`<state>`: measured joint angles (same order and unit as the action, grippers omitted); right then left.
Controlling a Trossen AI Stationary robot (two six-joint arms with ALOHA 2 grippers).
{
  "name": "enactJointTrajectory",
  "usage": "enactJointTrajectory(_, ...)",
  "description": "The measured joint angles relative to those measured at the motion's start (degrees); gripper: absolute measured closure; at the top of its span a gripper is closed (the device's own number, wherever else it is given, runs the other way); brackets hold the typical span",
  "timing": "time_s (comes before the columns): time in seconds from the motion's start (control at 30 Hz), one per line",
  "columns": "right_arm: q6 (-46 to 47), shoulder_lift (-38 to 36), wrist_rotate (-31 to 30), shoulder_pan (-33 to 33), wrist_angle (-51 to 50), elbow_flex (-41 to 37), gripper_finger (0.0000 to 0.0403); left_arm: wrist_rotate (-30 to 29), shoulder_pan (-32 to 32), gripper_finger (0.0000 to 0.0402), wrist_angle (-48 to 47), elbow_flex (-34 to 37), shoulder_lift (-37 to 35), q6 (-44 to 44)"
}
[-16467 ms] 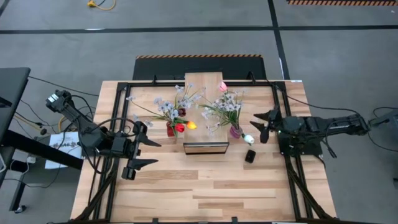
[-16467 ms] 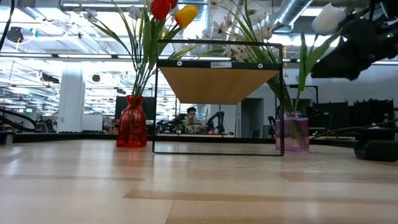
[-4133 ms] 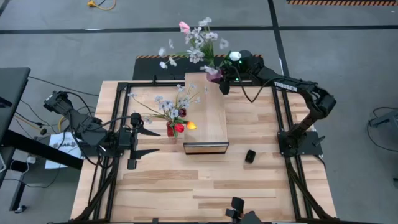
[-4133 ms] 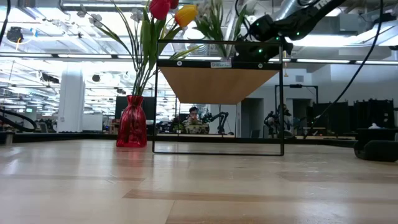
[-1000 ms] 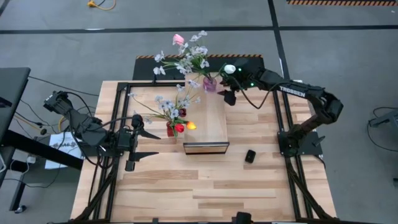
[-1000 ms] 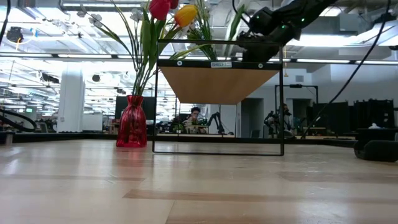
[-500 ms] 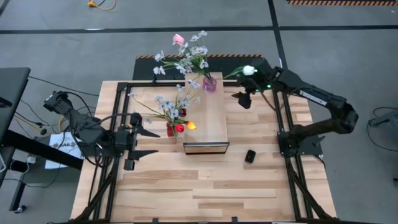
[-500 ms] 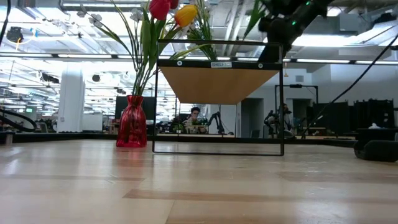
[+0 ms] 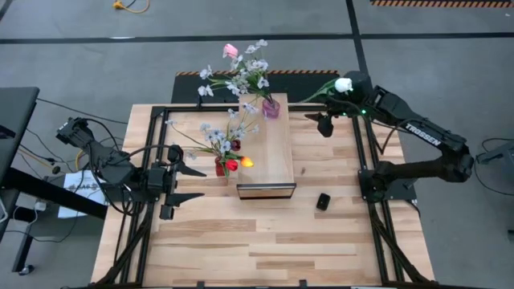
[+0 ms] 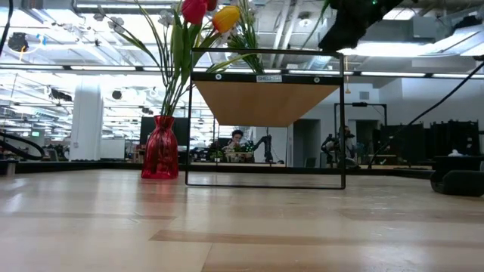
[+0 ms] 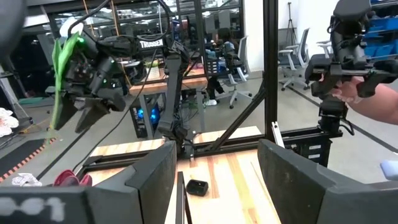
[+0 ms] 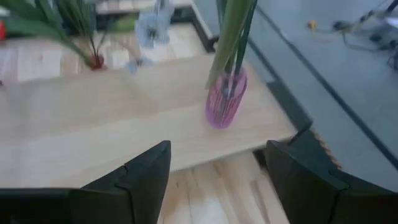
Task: Pick and place flowers into a vace then onto a shelf
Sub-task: Put the red flower vase with flowers on the shelf
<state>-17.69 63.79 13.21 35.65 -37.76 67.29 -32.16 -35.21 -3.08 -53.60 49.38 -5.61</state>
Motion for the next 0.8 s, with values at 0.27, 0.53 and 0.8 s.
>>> enactJointTrajectory(0.27, 0.15, 4.57, 0.4, -0.14, 6.95, 0.0, 0.0147, 0.02, -0.01, 0.0184, -0.65, 0.0, 0.0, 0.09)
enactJointTrajectory(0.53, -1.89, 11.61, 0.13, 0.18, 10.96, 0.61, 0.0147, 0.02, 0.0, 0.0184, -0.63, 0.0, 0.0, 0.68)
enactJointTrajectory(0.8, -3.33, 14.96, 0.07, 0.6, 10.26, 6.27, 0.0147, 0.04, 0.01, 0.0184, -1.83, 0.0, 0.0, 0.69)
